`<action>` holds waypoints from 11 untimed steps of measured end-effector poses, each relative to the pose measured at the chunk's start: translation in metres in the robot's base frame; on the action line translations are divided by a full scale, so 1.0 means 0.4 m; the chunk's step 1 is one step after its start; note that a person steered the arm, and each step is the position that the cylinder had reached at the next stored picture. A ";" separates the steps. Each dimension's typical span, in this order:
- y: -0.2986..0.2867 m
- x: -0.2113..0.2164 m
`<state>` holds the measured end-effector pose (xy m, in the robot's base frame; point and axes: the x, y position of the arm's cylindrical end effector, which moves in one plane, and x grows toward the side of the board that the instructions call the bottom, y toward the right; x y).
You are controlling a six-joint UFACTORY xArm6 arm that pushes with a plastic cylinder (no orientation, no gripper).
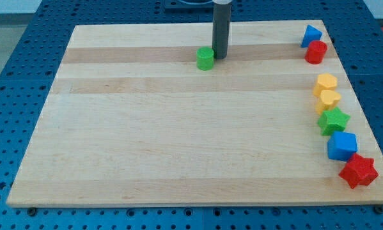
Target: Drag the green circle towards top left
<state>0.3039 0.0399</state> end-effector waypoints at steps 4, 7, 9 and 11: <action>-0.006 0.061; -0.025 0.135; -0.045 0.152; -0.046 0.099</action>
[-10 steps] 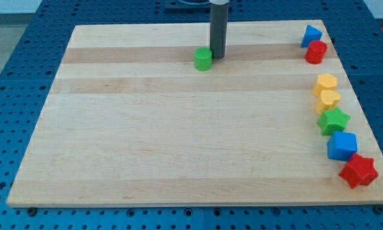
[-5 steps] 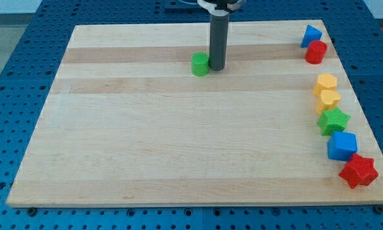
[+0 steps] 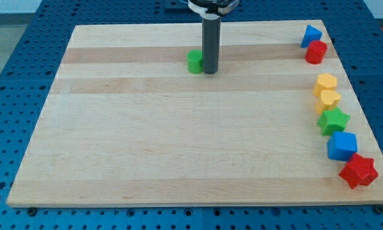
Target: Drag the green circle towards top left
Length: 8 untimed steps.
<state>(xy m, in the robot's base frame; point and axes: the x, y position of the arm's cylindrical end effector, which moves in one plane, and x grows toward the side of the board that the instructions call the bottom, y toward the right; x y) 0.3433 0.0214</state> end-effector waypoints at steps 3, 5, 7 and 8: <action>-0.178 -0.012; -0.213 -0.033; -0.211 -0.044; -0.188 -0.044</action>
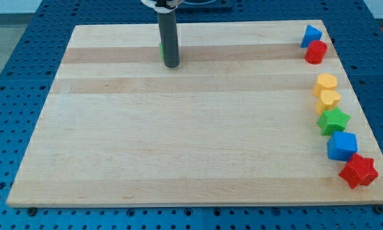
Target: Drag the green circle towards top left
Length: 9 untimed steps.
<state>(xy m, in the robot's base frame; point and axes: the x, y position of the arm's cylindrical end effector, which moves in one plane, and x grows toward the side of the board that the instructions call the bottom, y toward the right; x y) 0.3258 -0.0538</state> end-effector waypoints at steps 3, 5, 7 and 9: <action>0.067 -0.008; 0.047 -0.071; 0.000 -0.074; -0.025 -0.082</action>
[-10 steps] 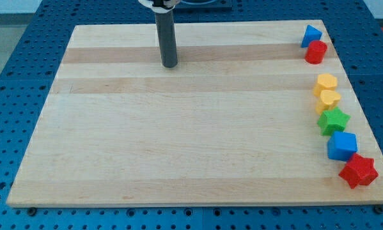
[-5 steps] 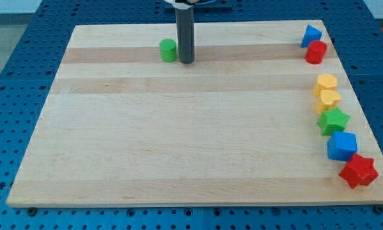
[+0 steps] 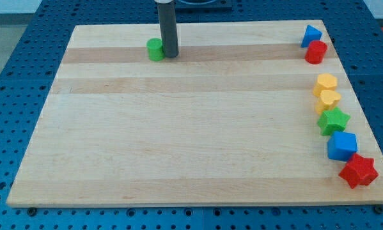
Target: Drag the green circle towards top left
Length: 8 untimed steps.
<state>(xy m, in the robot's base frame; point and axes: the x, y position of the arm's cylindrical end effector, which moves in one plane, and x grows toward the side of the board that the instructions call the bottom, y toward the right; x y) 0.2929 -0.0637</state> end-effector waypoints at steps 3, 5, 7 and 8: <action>-0.066 -0.009; -0.120 -0.009; -0.157 -0.009; -0.175 -0.009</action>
